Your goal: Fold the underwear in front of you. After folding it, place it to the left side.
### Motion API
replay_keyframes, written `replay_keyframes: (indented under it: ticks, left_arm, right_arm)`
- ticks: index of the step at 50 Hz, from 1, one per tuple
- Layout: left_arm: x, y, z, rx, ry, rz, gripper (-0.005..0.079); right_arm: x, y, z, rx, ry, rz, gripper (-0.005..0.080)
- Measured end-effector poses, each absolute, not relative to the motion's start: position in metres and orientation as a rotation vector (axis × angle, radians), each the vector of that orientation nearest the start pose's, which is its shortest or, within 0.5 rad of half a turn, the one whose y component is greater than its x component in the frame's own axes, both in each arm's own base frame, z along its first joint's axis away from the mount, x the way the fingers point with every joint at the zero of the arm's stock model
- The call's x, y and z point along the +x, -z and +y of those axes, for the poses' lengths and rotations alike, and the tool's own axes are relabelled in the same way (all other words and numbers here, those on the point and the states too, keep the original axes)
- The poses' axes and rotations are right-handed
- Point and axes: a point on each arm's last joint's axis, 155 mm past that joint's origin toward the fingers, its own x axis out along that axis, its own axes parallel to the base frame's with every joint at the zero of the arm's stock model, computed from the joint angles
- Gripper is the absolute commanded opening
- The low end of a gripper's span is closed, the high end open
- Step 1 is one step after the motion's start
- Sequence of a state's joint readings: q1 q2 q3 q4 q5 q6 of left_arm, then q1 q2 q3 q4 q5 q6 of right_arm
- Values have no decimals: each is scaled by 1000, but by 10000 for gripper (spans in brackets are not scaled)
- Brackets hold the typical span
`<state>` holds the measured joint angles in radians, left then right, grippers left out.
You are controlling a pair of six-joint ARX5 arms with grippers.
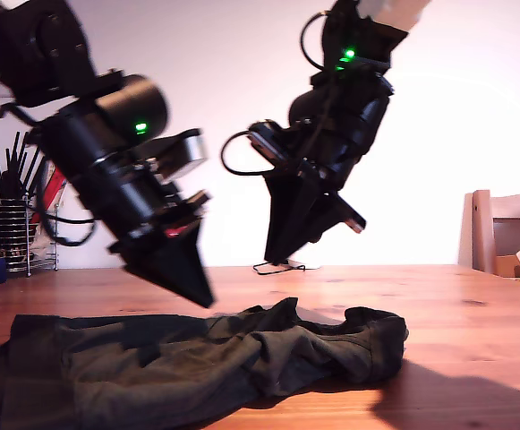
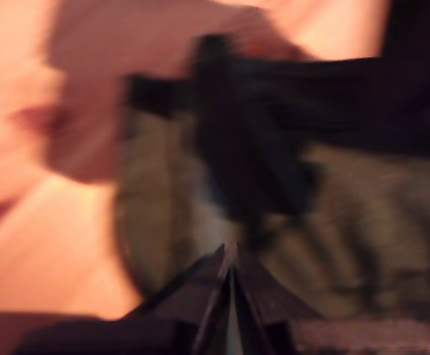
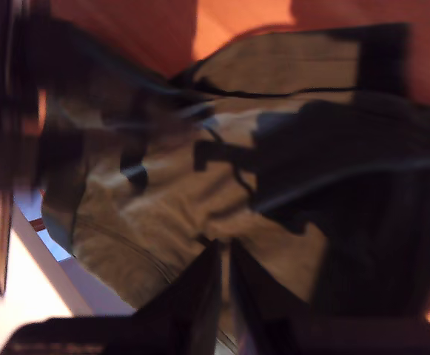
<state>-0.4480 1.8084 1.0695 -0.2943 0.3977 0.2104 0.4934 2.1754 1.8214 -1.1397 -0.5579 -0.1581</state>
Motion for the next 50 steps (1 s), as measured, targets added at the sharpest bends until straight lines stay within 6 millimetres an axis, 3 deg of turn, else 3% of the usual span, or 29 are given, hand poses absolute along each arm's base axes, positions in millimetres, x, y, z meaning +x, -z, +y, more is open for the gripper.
replay_keyframes:
  ticks: [8,17,21,28,36,44,50]
  left_arm:
    - [357,-39,-240,174,891,969,-24]
    - [353,-43,-247,166,955,949,-24]
    - [352,-44,-248,170,969,943,-24]
    - [353,-44,-245,177,975,933,-24]
    - [356,-49,-242,149,999,915,-24]
    - [360,-55,-243,136,1021,879,-24]
    - [358,-58,-248,125,1048,870,-24]
  right_arm:
    - [347,-57,298,-117,-951,1426,-13]
    - [375,-53,311,-182,-943,1274,-12]
    - [379,-38,312,-213,-929,1238,-12]
    - [366,-3,307,-219,-921,1242,-12]
    - [370,-24,300,-216,-881,1087,-12]
    - [374,-75,301,-192,-868,875,-13]
    - [373,-106,314,-190,-867,725,-12]
